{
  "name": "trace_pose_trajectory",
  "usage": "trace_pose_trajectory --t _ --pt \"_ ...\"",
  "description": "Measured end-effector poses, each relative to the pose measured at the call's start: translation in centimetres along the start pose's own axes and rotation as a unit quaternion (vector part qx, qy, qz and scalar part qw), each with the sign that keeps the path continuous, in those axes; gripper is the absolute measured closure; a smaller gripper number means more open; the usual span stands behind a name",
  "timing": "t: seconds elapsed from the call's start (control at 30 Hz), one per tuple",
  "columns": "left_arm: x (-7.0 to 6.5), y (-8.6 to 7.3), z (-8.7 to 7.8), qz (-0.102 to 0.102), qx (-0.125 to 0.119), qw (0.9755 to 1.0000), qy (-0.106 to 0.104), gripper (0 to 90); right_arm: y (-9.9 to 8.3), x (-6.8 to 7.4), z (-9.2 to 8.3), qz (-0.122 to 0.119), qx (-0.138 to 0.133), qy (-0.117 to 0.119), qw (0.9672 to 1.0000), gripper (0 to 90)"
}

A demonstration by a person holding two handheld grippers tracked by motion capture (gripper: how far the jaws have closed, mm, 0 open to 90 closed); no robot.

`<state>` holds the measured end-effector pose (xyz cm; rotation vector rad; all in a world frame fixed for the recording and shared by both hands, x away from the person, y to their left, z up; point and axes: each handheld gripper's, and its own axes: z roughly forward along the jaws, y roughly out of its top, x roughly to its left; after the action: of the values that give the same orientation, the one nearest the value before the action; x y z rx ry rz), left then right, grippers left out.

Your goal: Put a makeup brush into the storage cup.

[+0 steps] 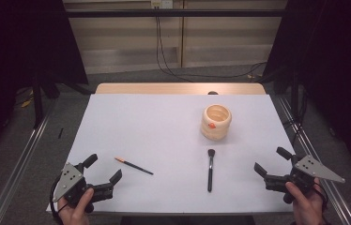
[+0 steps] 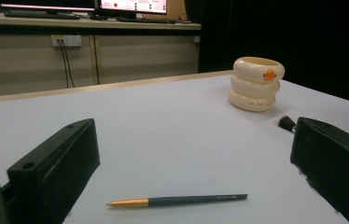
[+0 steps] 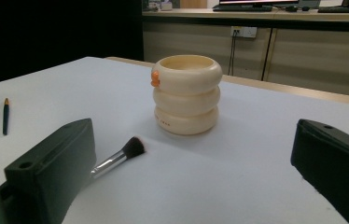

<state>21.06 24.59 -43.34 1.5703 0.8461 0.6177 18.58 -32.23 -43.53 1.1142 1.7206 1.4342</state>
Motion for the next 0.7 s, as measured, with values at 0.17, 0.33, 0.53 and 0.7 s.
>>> trace_pose_trajectory --t 0.17,0.33,0.53,0.7 --pt "0.03 -0.01 -0.04 -0.009 -0.006 0.9999 -0.001 1.2 0.03 -0.08 -0.05 0.009 -0.007 -0.001 0.9999 0.0" --pt "0.03 0.04 0.33 -0.006 -0.001 1.0000 -0.006 1.2 -0.08 -0.34 -0.22 0.016 -0.006 -0.001 0.9999 0.0" --pt "-0.11 0.09 0.33 0.000 0.001 1.0000 -0.009 1.3 -0.12 -0.31 -0.28 0.017 -0.008 -0.004 0.9998 0.0" --pt "-0.18 0.29 0.00 0.004 -0.003 0.9999 -0.010 1.2 0.08 0.23 -0.25 0.009 -0.007 0.004 0.9999 0.0"
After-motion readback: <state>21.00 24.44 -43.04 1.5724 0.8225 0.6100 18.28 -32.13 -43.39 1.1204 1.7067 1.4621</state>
